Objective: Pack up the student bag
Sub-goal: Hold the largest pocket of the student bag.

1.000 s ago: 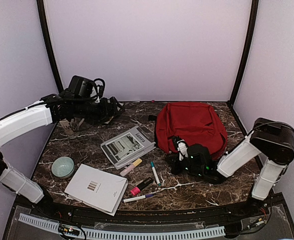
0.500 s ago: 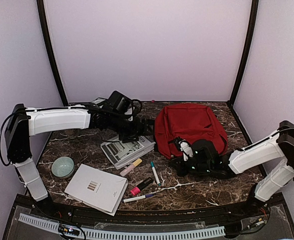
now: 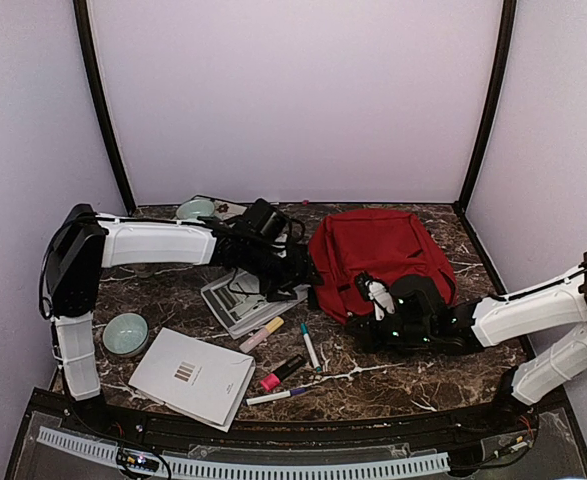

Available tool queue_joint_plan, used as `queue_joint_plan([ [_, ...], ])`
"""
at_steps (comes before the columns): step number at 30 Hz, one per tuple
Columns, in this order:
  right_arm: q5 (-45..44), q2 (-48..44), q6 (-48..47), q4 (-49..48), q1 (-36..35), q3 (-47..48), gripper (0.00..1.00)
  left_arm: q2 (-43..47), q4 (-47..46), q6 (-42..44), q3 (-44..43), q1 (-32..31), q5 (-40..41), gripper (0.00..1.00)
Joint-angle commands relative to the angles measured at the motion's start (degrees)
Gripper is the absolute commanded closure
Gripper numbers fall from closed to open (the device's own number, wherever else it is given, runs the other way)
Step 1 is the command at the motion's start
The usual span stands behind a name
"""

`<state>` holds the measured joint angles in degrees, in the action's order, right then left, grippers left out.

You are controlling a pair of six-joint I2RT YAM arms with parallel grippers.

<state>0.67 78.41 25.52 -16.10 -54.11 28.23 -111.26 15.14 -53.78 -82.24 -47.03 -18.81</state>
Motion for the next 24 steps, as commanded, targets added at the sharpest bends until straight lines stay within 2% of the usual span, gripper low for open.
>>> queue_joint_plan([
  [1, 1.83, -1.24, 0.65, 1.08, -0.21, -0.04, 1.0, -2.16, 3.03, -5.65, -3.99, -0.79, -0.84, 0.24],
  [12, 3.31, -1.76, 0.21, 0.16, -0.21, -2.23, 1.0, -6.59, 0.4, -26.74, -4.14, -1.45, -1.2, 0.28],
  [20, 4.2, -3.53, -0.93, -0.76, -0.21, -4.74, 1.0, -7.71, -1.66, -36.64, -4.67, -3.51, 2.13, 0.29],
  [24, 4.76, -4.04, -1.83, -0.68, -0.21, -5.18, 1.0, -10.28, 2.24, -37.37, -9.51, -4.95, 3.24, 0.3],
])
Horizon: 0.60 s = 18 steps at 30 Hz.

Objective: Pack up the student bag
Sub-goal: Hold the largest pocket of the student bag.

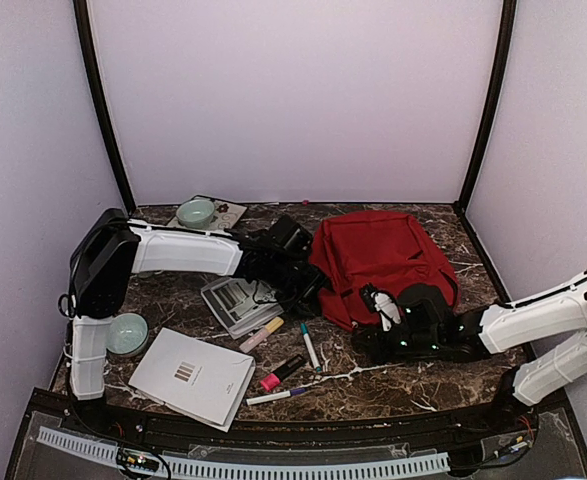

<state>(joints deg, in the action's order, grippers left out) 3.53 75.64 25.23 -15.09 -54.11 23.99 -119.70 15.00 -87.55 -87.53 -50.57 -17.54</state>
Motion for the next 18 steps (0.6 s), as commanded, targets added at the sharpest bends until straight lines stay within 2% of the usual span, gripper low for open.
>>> queue_joint_plan([
  [1, 2.12, -1.3, -1.75, -1.73, -0.21, -0.9, 1.0, -2.32, 2.78, -3.89, -5.0, -1.83, 2.25, 0.31],
  [4, 2.63, -1.37, -2.43, -1.87, -0.21, -0.94, 1.0, -3.7, 1.07, -4.98, -5.88, -2.86, 2.32, 0.34],
  [9, 2.94, -2.23, -2.69, -1.62, -0.28, -1.72, 1.0, -7.21, 5.39, -4.17, -11.02, -3.81, 2.17, 0.37],
  [15, 3.13, -3.63, -2.08, -2.47, -0.25, -3.07, 1.0, -10.17, 6.26, -4.12, -14.19, -4.16, 2.63, 0.46],
  [18, 3.59, -3.48, -1.87, -2.74, -0.21, -2.94, 1.0, -11.52, 5.24, -4.0, -15.09, -4.28, 1.99, 0.58],
])
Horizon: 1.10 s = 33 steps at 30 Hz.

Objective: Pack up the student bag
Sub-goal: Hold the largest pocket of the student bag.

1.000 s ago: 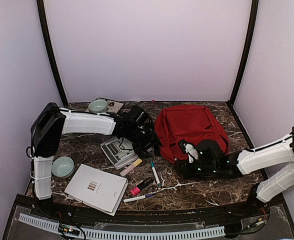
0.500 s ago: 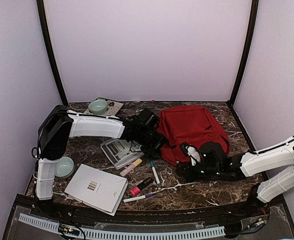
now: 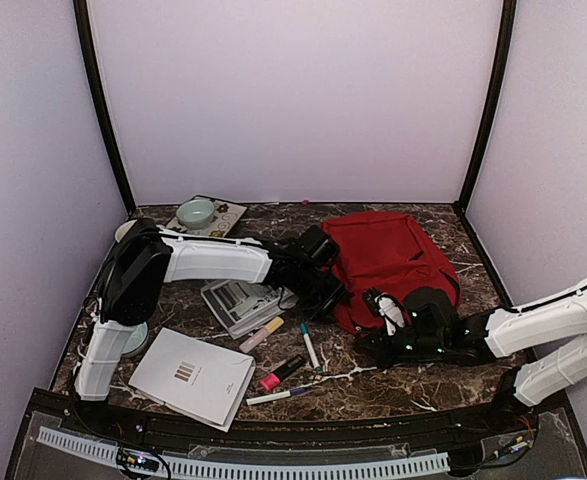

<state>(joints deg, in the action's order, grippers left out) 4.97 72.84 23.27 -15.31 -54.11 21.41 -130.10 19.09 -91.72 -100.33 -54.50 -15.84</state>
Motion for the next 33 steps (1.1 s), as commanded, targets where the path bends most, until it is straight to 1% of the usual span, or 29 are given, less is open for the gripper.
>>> queue_joint_plan([
  [1, 2.28, -0.63, 0.18, -2.53, -0.2, -0.28, 1.0, -1.53, 0.86, 0.33, -2.43, -0.34, 0.06, 0.63],
  [3, 2.58, -0.63, 0.35, -2.37, -0.21, -0.03, 1.0, -1.81, 0.71, 1.0, -2.6, -0.34, -0.06, 0.79],
  [6, 2.8, -0.89, 0.55, -1.2, -0.21, 0.5, 1.0, -1.73, 2.18, 2.35, -3.22, -0.34, 0.55, 0.95],
  [7, 2.84, -1.07, 0.62, -0.8, -0.25, 0.62, 1.0, -1.73, 2.55, 2.61, -3.43, -0.34, 0.68, 0.99],
  [8, 2.89, -1.3, 0.66, -0.27, -0.22, 0.76, 1.0, -1.8, 2.17, 2.93, -3.54, -0.34, 0.75, 1.0],
  [12, 3.35, -2.45, 0.63, 1.99, -0.22, 0.58, 1.0, -2.35, 1.06, 4.22, -4.03, -0.34, 0.15, 1.0],
  [17, 3.0, -4.75, 1.38, 5.51, -0.22, 0.23, 1.0, -2.5, 2.97, 7.48, -5.12, -0.34, -0.46, 1.0],
  [21, 4.91, -6.48, 4.55, 5.28, -0.29, -0.44, 1.0, -2.19, 6.53, 12.79, -6.85, -0.34, -0.58, 1.0],
  [25, 5.6, -5.77, 8.78, 2.68, -0.52, 0.15, 1.0, -1.15, 10.08, 18.69, -9.89, 0.21, 1.64, 1.0],
  [29, 3.38, -3.05, 10.16, 4.39, -1.1, 3.68, 1.0, -0.05, 15.58, 24.51, -13.24, 1.28, 3.78, 1.0],
  [33, 2.14, -1.42, 10.04, 6.26, -2.13, 7.61, 1.0, 3.03, 17.93, 29.73, -14.25, 2.15, 4.8, 1.0],
])
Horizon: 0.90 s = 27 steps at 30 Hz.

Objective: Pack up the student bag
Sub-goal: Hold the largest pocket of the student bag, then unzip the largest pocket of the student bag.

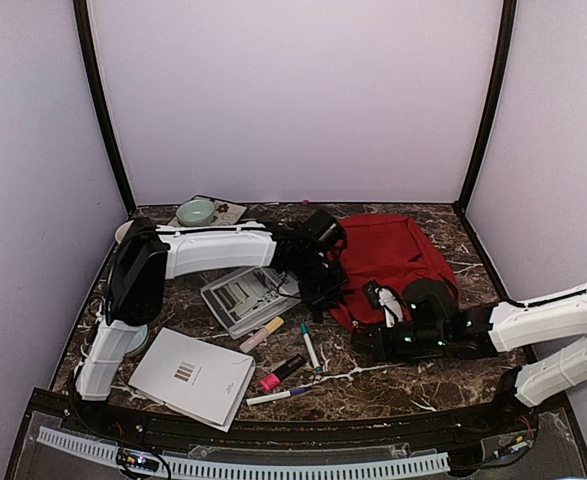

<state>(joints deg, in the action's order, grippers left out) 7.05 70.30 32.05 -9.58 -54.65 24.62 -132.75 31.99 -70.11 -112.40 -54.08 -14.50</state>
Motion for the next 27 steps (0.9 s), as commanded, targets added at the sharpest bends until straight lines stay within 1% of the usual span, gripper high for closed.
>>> queue_joint_plan([
  [1, -0.19, 1.29, 1.18, 0.94, -1.86, 5.42, 1.0, 6.34, 5.3, 9.66, -2.64, 1.85, 3.72, 1.0],
  [5, -0.28, 1.88, 1.17, 1.4, -3.09, 8.73, 1.0, 8.46, 4.11, 15.27, -2.31, 2.68, 2.39, 1.0],
  [10, -1.79, 3.1, 2.45, 0.59, -3.42, 9.85, 1.0, 10.02, 4.74, 20.9, -1.63, 3.29, 3.56, 1.0],
  [14, -6.53, 3.27, 4.41, 2.29, -3.44, 9.45, 1.0, 12.38, 4.86, 21.62, 1.23, 3.8, 4.72, 1.0],
  [20, -12.17, 2.05, 4.53, 7.37, -3.22, 9.49, 1.0, 15.46, 4.12, 22.6, 6.1, 4.54, 5.54, 1.0],
  [27, -14.03, 0.08, 4.75, 10.34, -2.68, 8.4, 1.0, 19.52, 2.46, 22.69, 11.56, 5.54, 6.81, 1.0],
])
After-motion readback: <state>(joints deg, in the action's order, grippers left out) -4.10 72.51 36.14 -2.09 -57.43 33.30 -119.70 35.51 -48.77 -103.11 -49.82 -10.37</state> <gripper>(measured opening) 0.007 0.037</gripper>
